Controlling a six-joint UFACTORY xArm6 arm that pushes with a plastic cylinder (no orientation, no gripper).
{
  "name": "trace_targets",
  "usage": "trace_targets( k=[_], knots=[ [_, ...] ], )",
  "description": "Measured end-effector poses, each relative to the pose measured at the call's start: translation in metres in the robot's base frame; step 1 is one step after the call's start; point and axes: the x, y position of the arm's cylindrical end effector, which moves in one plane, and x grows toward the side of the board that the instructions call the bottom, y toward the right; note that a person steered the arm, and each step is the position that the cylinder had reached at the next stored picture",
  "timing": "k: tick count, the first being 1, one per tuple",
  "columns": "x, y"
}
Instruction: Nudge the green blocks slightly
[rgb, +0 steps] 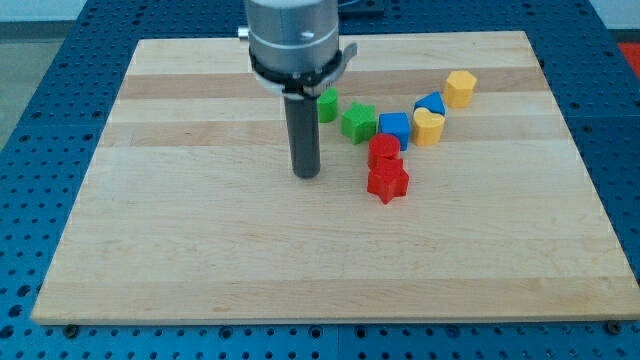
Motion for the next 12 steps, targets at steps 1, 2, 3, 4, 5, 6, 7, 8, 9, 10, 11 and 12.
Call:
trace_targets(
  k=[1, 2, 3, 4, 5, 6, 7, 8, 9, 10, 11, 12],
  knots=[
    [0.0, 0.0],
    [-0.004, 0.009],
    [-0.028, 0.009],
    [-0.037, 0.009],
    [-0.042, 0.009],
    [-0.043, 0.021],
    [-0.043, 0.028],
    [-0.045, 0.028],
    [-0.058, 0.029],
    [-0.076, 0.029],
    [-0.083, 0.026],
    [-0.083, 0.0]
  ],
)
